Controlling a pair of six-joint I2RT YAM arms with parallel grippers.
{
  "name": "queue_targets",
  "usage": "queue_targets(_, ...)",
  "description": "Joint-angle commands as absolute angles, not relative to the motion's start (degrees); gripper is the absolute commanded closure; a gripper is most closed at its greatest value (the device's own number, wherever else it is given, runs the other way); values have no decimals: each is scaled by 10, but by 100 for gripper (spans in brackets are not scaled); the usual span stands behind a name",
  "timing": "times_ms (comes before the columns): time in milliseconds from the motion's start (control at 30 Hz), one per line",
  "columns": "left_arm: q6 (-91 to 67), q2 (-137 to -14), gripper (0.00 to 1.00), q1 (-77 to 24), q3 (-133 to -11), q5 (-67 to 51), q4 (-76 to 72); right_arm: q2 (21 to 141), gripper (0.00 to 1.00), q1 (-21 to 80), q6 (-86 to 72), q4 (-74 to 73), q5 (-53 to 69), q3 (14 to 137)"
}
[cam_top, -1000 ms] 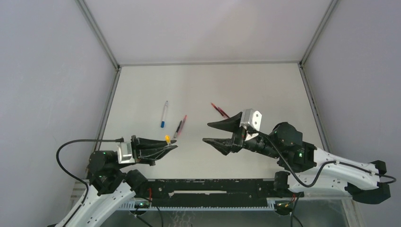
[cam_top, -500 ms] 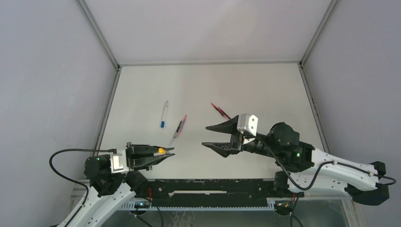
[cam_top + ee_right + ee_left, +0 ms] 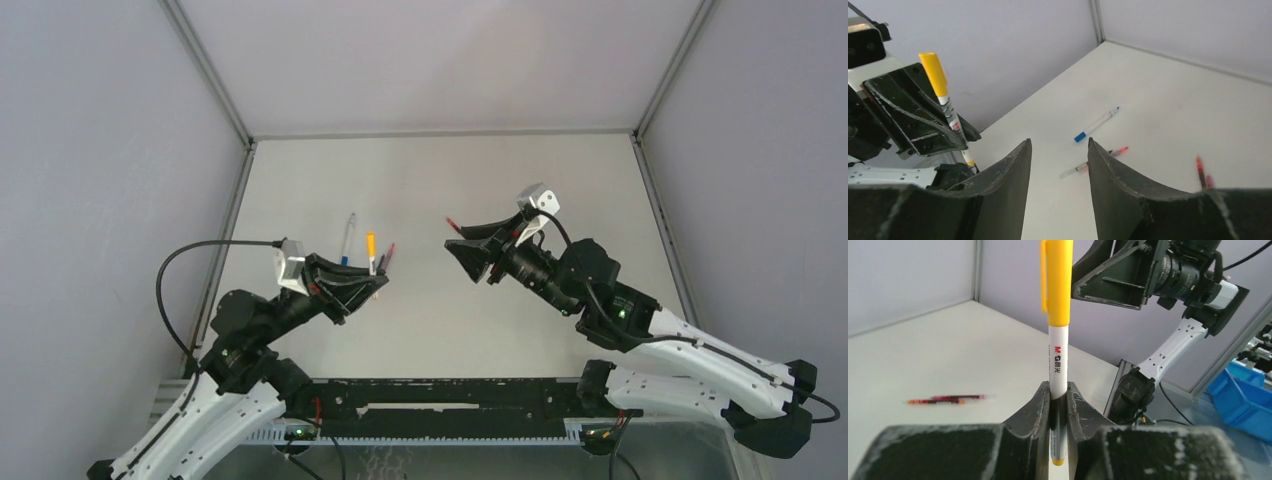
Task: Insert the pens into the pen caps
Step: Place the pen at the center of the board.
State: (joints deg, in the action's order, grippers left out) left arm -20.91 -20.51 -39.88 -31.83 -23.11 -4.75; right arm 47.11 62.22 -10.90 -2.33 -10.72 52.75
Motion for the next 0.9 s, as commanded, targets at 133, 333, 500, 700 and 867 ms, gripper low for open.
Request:
queue_targets(133, -334, -235, 100, -398, -348, -171, -60, 487, 47, 617, -222, -11, -49, 533)
queue_targets(333, -361, -268, 100, -398, -348, -173, -66, 520, 45, 646, -246, 107, -26, 522)
queue_targets(500, -363, -284, 100, -398, -348, -186, -75, 573, 46, 669, -267, 216, -31, 522)
queue_targets(700, -347, -277, 100, -399, -340, -209, -103, 623, 48, 671, -309, 193, -73, 547)
queue_targets(867, -334, -264, 100, -398, -328, -214, -118, 634, 49, 671, -310, 195, -60, 549)
